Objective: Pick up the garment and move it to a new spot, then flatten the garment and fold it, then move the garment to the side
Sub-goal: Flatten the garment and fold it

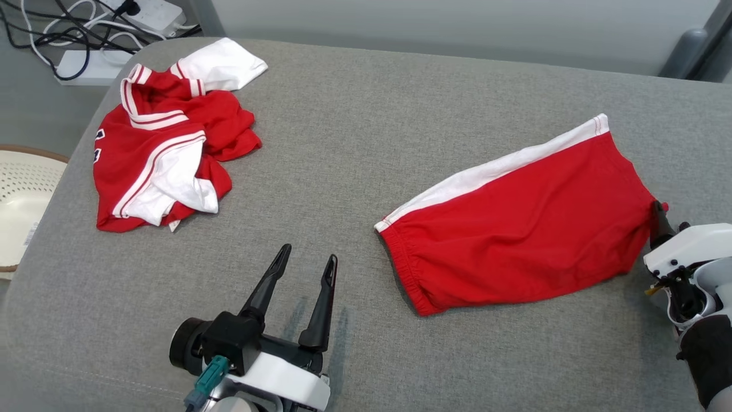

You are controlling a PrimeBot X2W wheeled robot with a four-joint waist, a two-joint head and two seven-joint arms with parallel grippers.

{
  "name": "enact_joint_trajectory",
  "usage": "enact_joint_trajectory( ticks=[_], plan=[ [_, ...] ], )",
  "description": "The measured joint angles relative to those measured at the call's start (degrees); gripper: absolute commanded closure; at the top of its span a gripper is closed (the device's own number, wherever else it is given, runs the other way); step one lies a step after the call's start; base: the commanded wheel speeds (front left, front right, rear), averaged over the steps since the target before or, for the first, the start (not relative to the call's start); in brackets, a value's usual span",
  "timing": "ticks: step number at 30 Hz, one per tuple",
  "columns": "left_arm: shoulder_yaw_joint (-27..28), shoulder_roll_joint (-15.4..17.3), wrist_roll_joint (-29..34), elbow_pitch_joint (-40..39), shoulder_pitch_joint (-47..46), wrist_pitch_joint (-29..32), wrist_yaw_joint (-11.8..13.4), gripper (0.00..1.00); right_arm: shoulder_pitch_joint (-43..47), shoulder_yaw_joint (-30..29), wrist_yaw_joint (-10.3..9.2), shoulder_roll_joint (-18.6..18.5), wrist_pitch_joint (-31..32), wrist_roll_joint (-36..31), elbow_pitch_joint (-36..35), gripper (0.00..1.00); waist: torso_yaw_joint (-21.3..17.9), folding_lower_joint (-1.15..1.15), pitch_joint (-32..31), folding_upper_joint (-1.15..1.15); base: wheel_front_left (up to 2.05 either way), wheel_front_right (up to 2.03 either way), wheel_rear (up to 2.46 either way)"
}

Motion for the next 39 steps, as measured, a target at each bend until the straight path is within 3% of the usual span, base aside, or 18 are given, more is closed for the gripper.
enact_joint_trajectory(
  ticks=[2, 3, 4, 5, 6, 7, 8, 16, 31, 39],
  plan=[
    [-0.24, 0.01, -0.03, 0.16, 0.0, 0.0, 0.18, 0.0, -0.83, 0.14, 0.0, 0.13, 1.42, -0.01, 1.86, 0.0, 0.43, 0.0, -0.01, 0.0, 0.0, 0.0, 0.0],
    [-0.63, -0.01, -0.33, 0.38, 0.0, 0.0, 0.43, 0.0, -1.2, 0.42, 0.0, 0.64, 2.64, -0.02, 3.15, 0.19, 0.67, 0.0, -0.52, 0.0, 0.0, 0.0, 0.0],
    [-0.74, 0.0, -0.45, 0.44, 0.01, 0.0, 0.44, 0.0, -1.2, 0.52, 0.0, 0.73, 2.77, -0.02, 3.32, 0.51, 0.72, 0.0, -0.69, 0.0, 0.0, 0.0, 0.0],
    [-0.79, 0.0, -0.47, 0.45, 0.01, 0.0, 0.48, 0.0, -1.2, 0.66, 0.0, 0.78, 2.77, -0.02, 3.42, 0.57, 0.75, 0.0, -0.84, 0.0, 0.0, 0.0, 0.0],
    [-0.81, 0.0, -0.47, 0.48, 0.01, 0.0, 0.48, 0.0, -1.2, 0.88, 0.0, 0.85, 2.76, -0.02, 3.57, 0.7, 0.77, 0.0, -1.0, 0.0, 0.0, 0.0, 0.0],
    [-0.83, 0.0, -0.48, 0.53, 0.01, 0.0, 0.48, 0.0, -1.2, 0.99, 0.0, 0.92, 2.65, -0.03, 3.68, 0.89, 0.76, 0.0, -1.15, 0.0, 0.0, 0.0, 0.0],
    [-0.88, 0.0, -0.48, 0.56, 0.01, 0.0, 0.47, 0.0, -1.2, 1.03, 0.0, 0.99, 2.52, -0.02, 3.76, 1.0, 0.74, 0.0, -1.27, 0.0, 0.0, 0.0, 0.0],
    [-0.86, 0.0, -0.47, 1.29, 0.05, 0.0, 0.41, 0.0, -0.79, 1.38, 0.0, 1.94, 0.78, 0.7, 3.87, 1.0, -0.53, 0.0, -2.23, 0.0, 0.0, 0.0, 0.0],
    [-0.21, 0.0, -0.64, 0.86, 0.42, 0.0, 0.42, 0.0, 8.42, 6.44, 0.0, 3.09, -6.36, 0.36, -4.74, 1.0, -4.95, 0.0, -2.69, 0.0, 0.0, 0.0, 0.0],
    [0.47, 0.0, -1.43, 0.64, 0.46, 0.0, 0.42, 0.0, 14.6, -4.75, 0.0, 4.58, -6.78, -8.87, -17.88, 1.0, -8.3, 0.0, -2.68, 0.0, 0.0, 0.0, 0.0]
  ],
)
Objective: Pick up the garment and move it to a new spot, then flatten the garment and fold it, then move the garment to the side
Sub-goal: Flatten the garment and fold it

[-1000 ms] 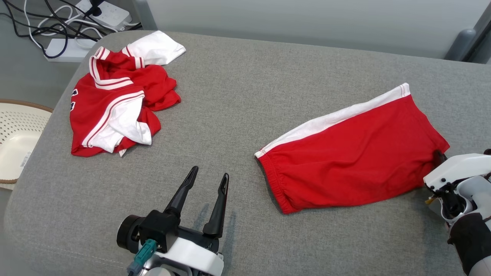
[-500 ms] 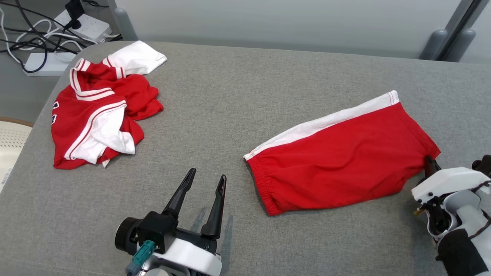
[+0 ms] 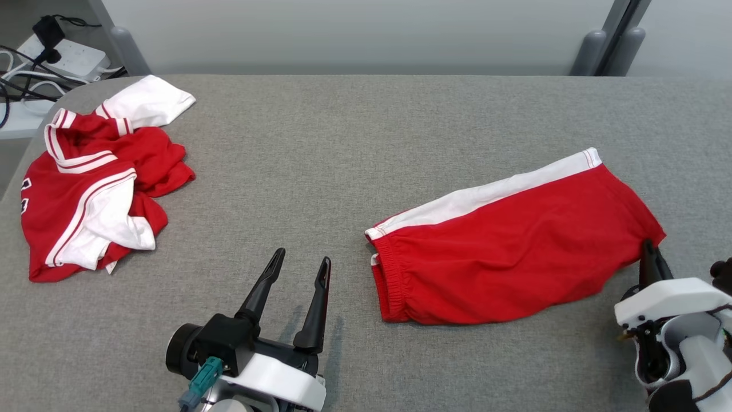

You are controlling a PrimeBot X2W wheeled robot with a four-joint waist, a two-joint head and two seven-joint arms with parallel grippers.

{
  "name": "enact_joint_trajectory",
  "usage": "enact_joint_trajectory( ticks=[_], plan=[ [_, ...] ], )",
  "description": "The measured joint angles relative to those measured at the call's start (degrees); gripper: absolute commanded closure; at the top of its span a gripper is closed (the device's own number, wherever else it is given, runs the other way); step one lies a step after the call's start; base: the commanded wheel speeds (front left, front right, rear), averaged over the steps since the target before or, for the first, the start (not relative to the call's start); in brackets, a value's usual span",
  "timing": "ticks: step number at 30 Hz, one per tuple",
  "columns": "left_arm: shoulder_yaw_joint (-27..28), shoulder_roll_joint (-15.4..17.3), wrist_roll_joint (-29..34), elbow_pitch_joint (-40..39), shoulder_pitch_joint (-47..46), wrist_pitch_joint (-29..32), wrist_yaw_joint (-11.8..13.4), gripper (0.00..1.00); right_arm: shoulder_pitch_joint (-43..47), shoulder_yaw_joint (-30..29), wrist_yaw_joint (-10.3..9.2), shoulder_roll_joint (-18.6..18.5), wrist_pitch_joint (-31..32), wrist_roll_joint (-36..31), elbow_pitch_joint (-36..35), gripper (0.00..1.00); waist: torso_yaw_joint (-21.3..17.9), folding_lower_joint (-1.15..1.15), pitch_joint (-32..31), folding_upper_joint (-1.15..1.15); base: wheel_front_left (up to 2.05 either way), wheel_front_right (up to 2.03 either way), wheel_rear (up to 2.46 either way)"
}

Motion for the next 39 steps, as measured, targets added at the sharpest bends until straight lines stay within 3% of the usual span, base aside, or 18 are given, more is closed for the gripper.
enact_joint_trajectory(
  ticks=[5, 14, 21, 27, 28, 36, 37, 38, 39],
  plan=[
    [0.24, 0.0, 0.03, 0.03, 0.13, 0.0, -0.01, 0.0, 4.46, -5.05, 0.0, 3.66, -0.02, -6.12, -3.41, 1.0, -1.66, 0.0, -0.2, 0.0, 0.0, 0.0, 0.0],
    [0.43, 0.0, 0.03, 0.09, 0.18, 0.0, -0.01, 0.0, 7.59, -10.49, 0.0, 5.58, -0.03, -12.44, -6.08, 1.0, -3.27, 0.0, -0.6, 0.0, 0.0, 0.0, 0.0],
    [0.46, 0.01, 0.03, 0.14, 0.21, 0.0, -0.01, 0.0, 9.24, -11.33, 0.0, 5.9, -0.03, -15.96, -5.84, 1.0, -3.96, 0.0, -0.89, 0.0, 0.0, 0.0, 0.0],
    [0.55, 0.01, 0.03, 0.19, 0.23, 0.0, -0.01, 0.0, 9.56, -10.68, 0.0, 5.91, -0.03, -15.97, -4.94, 1.0, -4.45, 0.0, -0.72, 0.0, 0.0, 0.0, 0.0],
    [0.6, 0.01, 0.03, 0.21, 0.23, 0.0, -0.01, 0.0, 9.65, -10.61, 0.0, 5.91, -0.03, -15.96, -4.91, 0.96, -4.53, 0.0, -0.7, 0.0, 0.0, 0.0, 0.0],
    [0.91, 0.01, 0.03, 0.38, 0.24, 0.0, -0.02, 0.0, 10.45, -8.88, 0.0, 5.91, -0.03, -14.94, -3.81, 1.0, -4.94, 0.0, -0.54, 0.0, 0.0, 0.0, 0.0],
    [0.94, 0.01, 0.03, 0.43, 0.24, 0.0, -0.01, 0.0, 10.71, -8.5, 0.0, 5.91, -0.03, -14.75, -3.71, 0.88, -5.03, 0.0, -0.5, 0.0, 0.0, 0.0, 0.0],
    [0.96, 0.01, 0.03, 0.43, 0.24, 0.0, -0.01, 0.0, 10.92, -8.43, 0.0, 5.91, -0.03, -14.67, -3.86, 0.52, -5.09, 0.0, -0.49, 0.0, 0.0, 0.0, 0.0],
    [0.98, 0.01, 0.03, 0.43, 0.24, 0.0, -0.01, 0.0, 11.21, -8.34, 0.0, 5.91, -0.03, -14.67, -4.1, 0.0, -5.15, 0.0, -0.46, 0.0, 0.0, 0.0, 0.0]
  ],
)
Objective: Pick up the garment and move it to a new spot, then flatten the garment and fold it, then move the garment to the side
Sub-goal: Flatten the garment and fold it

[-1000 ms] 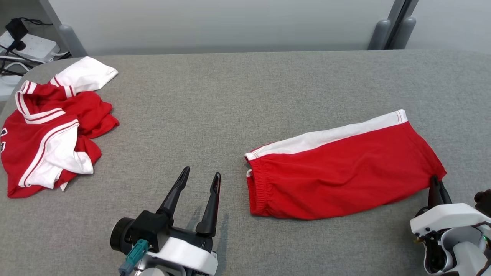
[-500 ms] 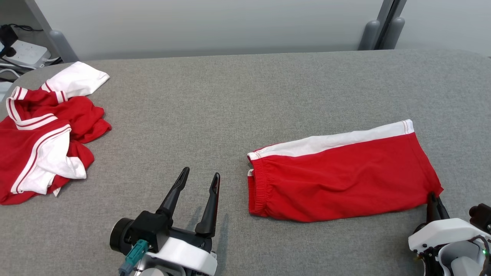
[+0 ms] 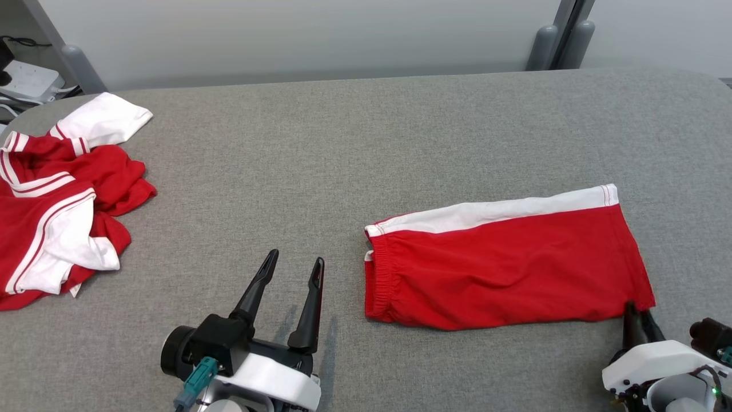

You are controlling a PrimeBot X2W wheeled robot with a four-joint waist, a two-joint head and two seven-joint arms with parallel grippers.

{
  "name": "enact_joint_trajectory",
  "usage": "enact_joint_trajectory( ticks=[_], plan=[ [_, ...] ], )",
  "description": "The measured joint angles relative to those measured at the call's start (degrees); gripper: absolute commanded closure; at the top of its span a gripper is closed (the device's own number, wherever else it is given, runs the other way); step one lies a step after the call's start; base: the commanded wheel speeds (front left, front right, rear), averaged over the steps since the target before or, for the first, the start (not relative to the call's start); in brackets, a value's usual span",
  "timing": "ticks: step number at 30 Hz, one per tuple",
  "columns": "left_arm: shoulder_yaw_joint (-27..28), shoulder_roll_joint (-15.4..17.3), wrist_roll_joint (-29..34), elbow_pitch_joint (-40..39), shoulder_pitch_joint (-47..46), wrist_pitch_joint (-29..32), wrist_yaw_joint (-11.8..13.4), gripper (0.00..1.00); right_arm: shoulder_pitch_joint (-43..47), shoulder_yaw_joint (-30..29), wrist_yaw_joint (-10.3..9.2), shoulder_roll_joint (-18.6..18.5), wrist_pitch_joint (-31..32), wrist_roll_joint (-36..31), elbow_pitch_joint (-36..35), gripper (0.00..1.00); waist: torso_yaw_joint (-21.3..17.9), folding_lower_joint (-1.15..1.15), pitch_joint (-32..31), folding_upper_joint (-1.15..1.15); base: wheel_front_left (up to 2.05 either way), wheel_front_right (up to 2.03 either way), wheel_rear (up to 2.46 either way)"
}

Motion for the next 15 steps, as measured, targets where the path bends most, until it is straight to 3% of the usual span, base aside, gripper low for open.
enact_joint_trajectory(
  ticks=[4, 8, 15],
  plan=[
    [0.19, 0.0, 0.0, 0.01, 0.01, 0.0, 0.0, 0.0, 1.64, -1.3, 0.0, 0.08, 0.0, -0.24, -3.34, 0.0, -0.3, 0.0, 0.05, 0.0, 0.0, 0.0, 0.0],
    [0.78, -0.01, -0.01, 0.01, 0.03, 0.0, 0.0, 0.0, 3.22, -3.36, 0.0, 0.07, -0.01, -4.52, -9.0, 0.0, -0.59, 0.0, -0.1, 0.0, 0.0, 0.0, 0.0],
    [2.93, -0.01, -0.08, -0.11, 1.15, 0.0, 0.09, 0.0, 8.52, 5.13, 0.01, -0.05, -0.01, -11.02, -20.56, 0.0, -1.08, 0.0, -1.0, 0.0, 0.0, 0.0, 0.0]
  ],
)
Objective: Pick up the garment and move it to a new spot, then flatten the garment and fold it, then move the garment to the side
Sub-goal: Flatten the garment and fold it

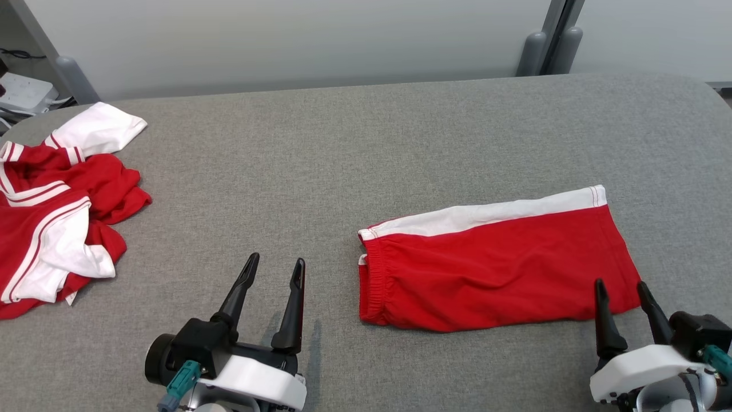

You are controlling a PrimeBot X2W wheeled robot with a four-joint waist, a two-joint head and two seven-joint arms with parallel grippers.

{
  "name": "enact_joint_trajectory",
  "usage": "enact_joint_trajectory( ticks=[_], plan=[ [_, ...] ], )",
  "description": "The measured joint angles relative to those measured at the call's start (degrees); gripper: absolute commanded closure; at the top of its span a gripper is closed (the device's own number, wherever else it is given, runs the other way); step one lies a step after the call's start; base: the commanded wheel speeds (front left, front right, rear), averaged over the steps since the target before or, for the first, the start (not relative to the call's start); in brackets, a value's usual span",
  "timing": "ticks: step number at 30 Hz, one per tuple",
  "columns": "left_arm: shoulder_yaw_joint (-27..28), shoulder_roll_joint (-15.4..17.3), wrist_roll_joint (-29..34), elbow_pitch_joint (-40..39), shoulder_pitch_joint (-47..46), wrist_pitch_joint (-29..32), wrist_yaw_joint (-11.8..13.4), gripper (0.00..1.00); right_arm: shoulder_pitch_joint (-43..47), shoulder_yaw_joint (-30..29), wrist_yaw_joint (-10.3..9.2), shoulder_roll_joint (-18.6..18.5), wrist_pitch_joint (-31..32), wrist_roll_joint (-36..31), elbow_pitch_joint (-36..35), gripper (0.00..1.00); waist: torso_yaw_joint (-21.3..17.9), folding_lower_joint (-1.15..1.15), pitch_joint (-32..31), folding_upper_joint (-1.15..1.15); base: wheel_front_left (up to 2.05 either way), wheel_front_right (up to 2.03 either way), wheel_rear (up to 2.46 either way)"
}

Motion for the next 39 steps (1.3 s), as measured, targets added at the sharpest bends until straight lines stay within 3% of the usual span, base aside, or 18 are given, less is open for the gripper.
enact_joint_trajectory(
  ticks=[10, 22, 29, 33, 39],
  plan=[
    [1.57, 0.0, -1.02, -0.26, 3.57, 0.0, 0.43, 0.0, 9.85, 9.47, 0.0, -4.75, 0.0, 1.04, -9.91, 0.0, -0.95, 0.0, -3.27, 0.0, 0.0, 0.0, 0.0],
    [2.9, 0.02, -1.45, -1.48, 6.78, 0.0, 0.77, 0.0, 14.09, 13.02, 0.0, -7.4, 0.0, 3.66, -14.7, 0.0, -2.34, 0.0, -5.58, 0.0, 0.0, 0.0, 0.0],
    [3.08, 0.02, -1.42, -1.33, 6.87, 0.0, 0.75, 0.0, 14.15, 13.12, 0.0, -7.45, 0.0, 4.71, -14.92, 0.0, -2.05, 0.0, -5.9, 0.0, 0.0, 0.0, 0.0],
    [3.09, 0.03, -1.41, -1.27, 6.87, 0.0, 0.75, 0.0, 14.1, 9.7, 0.0, -4.97, 0.0, 8.09, -13.37, 0.0, -1.84, 0.0, -6.03, 0.0, 0.0, 0.0, 0.0],
    [2.8, 0.03, -1.37, -1.13, 6.86, 0.0, 0.75, 0.0, 10.29, 5.03, -0.01, -3.01, 0.01, 15.41, -1.82, 0.0, -1.6, 0.0, -5.52, 0.0, 0.0, 0.0, 0.0]
  ],
)
